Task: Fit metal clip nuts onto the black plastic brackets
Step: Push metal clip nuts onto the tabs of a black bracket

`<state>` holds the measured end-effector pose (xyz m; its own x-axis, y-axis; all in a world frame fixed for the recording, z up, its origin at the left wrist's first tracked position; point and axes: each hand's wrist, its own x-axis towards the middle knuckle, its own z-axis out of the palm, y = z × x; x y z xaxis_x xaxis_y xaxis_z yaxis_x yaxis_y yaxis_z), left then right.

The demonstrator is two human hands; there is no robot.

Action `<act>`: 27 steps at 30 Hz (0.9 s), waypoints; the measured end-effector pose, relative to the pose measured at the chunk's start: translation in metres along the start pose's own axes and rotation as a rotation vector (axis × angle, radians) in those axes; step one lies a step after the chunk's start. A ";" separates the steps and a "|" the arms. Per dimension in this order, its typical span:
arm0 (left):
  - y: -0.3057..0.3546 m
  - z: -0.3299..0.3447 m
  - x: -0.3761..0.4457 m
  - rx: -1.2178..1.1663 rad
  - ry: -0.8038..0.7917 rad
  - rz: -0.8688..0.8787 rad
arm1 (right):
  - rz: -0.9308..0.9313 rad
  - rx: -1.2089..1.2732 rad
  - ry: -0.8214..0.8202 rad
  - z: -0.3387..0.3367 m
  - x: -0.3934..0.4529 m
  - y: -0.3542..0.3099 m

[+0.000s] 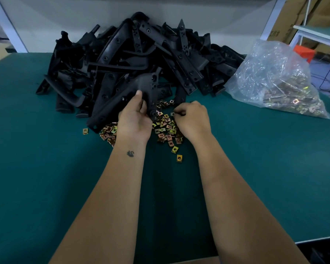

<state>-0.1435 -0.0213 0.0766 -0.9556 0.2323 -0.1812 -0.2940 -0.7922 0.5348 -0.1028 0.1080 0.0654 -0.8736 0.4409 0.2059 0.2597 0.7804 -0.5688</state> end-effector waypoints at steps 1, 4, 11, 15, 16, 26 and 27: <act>0.000 0.000 -0.001 0.009 -0.003 -0.004 | 0.004 0.017 0.003 0.000 0.000 0.000; 0.000 0.000 -0.002 0.046 -0.011 -0.011 | 0.014 0.187 0.054 -0.002 -0.003 -0.001; -0.001 0.000 -0.003 0.112 -0.097 -0.020 | 0.033 0.887 0.072 -0.011 -0.008 -0.016; 0.000 -0.001 -0.003 0.091 -0.126 -0.031 | -0.020 0.991 0.040 -0.012 -0.010 -0.017; 0.000 -0.001 -0.003 0.086 -0.127 -0.024 | -0.028 1.001 0.036 -0.012 -0.010 -0.017; -0.002 0.004 -0.005 0.013 -0.110 -0.093 | -0.037 1.107 0.052 -0.013 -0.010 -0.018; -0.002 0.005 -0.006 -0.017 -0.103 -0.110 | -0.030 1.113 0.053 -0.013 -0.010 -0.018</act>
<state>-0.1377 -0.0185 0.0805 -0.9149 0.3741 -0.1516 -0.3973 -0.7681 0.5022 -0.0938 0.0956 0.0834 -0.8476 0.4677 0.2504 -0.2985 -0.0302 -0.9539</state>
